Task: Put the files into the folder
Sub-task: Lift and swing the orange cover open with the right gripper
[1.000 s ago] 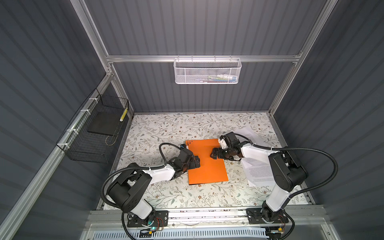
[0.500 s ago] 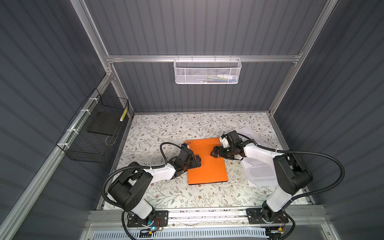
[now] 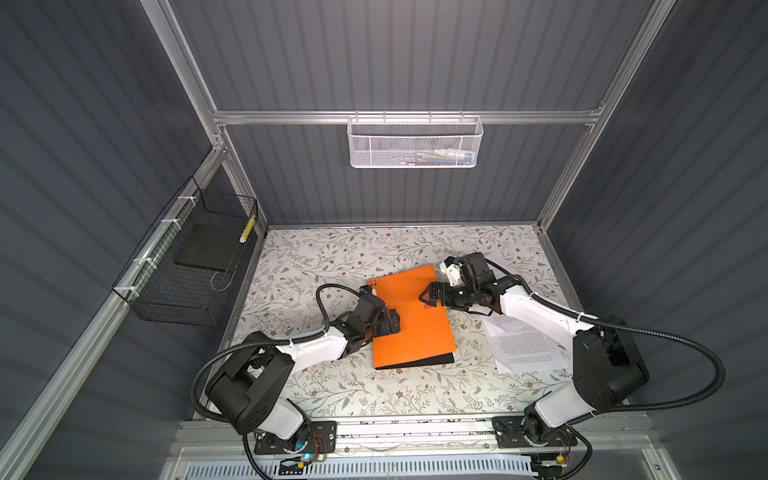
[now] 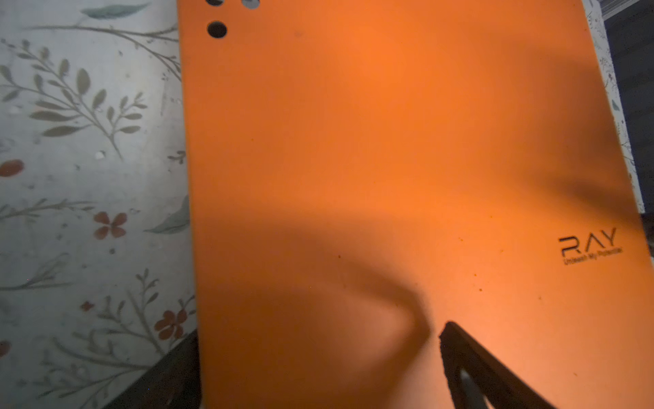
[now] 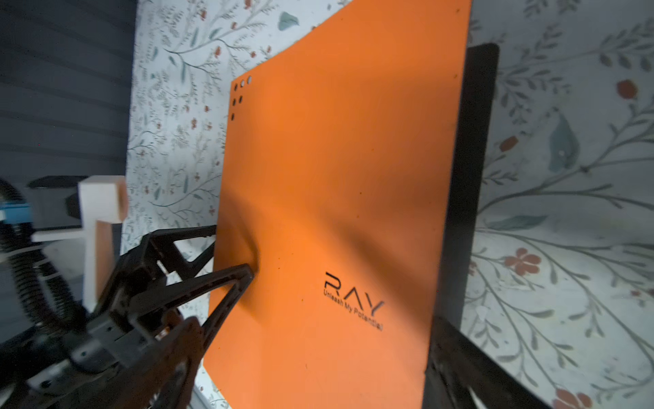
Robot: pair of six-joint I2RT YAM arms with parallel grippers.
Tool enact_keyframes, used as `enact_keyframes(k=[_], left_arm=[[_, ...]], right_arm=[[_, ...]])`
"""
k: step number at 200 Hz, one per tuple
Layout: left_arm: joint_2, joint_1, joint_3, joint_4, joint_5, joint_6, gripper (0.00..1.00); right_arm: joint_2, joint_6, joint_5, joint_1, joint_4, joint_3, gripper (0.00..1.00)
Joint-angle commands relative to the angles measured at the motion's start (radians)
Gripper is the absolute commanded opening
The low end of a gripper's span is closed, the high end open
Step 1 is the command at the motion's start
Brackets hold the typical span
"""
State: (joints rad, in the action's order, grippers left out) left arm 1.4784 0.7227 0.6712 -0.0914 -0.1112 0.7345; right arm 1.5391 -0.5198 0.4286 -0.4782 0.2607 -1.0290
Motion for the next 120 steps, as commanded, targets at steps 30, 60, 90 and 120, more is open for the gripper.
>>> enact_keyframes(k=[30, 60, 90, 120], left_arm=[[-0.184, -0.013, -0.045, -0.124, 0.030, 0.029, 1.00], [-0.218, -0.051, -0.137, -0.195, 0.056, 0.062, 1.00], [-0.368, -0.103, -0.105, 0.082, -0.042, 0.019, 1.00], [-0.653, -0.225, 0.121, 0.690, -0.343, 0.009, 1.00]], right_arm=[[-0.042, -0.128, 0.204, -0.124, -0.183, -0.073, 0.99], [-0.015, -0.132, 0.211, -0.165, -0.191, -0.144, 0.99], [0.015, -0.150, 0.220, -0.197, -0.227, -0.184, 0.99], [0.117, -0.180, 0.283, -0.254, -0.289, -0.279, 0.99]])
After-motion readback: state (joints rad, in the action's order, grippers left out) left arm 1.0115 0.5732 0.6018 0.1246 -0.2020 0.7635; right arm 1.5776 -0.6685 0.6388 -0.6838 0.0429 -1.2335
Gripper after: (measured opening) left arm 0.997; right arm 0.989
